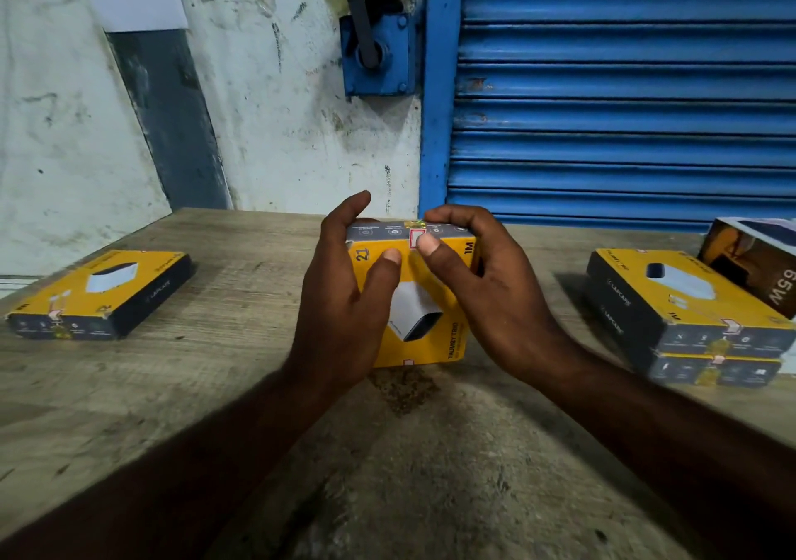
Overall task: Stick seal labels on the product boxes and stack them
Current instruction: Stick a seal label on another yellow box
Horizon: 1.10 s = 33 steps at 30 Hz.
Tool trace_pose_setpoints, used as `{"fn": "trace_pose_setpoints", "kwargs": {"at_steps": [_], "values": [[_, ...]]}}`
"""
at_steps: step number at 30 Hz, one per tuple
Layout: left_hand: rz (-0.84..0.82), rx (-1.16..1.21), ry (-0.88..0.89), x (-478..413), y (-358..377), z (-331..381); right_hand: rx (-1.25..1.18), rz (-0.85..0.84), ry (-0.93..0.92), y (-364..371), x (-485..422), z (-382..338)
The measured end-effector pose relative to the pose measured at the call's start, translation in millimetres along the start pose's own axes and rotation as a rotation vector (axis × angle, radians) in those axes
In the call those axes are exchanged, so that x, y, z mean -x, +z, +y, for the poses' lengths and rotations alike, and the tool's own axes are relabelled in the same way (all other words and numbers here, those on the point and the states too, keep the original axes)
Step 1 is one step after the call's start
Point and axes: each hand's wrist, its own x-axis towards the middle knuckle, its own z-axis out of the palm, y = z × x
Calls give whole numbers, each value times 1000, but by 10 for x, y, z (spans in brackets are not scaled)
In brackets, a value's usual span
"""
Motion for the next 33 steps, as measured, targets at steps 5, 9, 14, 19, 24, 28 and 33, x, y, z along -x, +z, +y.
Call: {"fn": "trace_pose_setpoints", "kwargs": {"at_steps": [5,9,14,19,24,28,33], "values": [[-32,95,-24,22,-18,5,36,17,-30,9,3,32],[-18,98,-33,20,-6,10,67,-22,-43,-25,6,28],[47,18,-22,21,52,67,78,-40,-86,-64,7,31],[123,-14,-9,20,100,69,52,-39,-92,-61,20,5],[95,-8,-14,31,79,77,65,-28,-69,-44,4,12],[33,44,-19,34,39,69,111,9,-60,-17,2,21],[-1,132,-41,48,21,79,154,11,-82,-20,-5,30]]}}
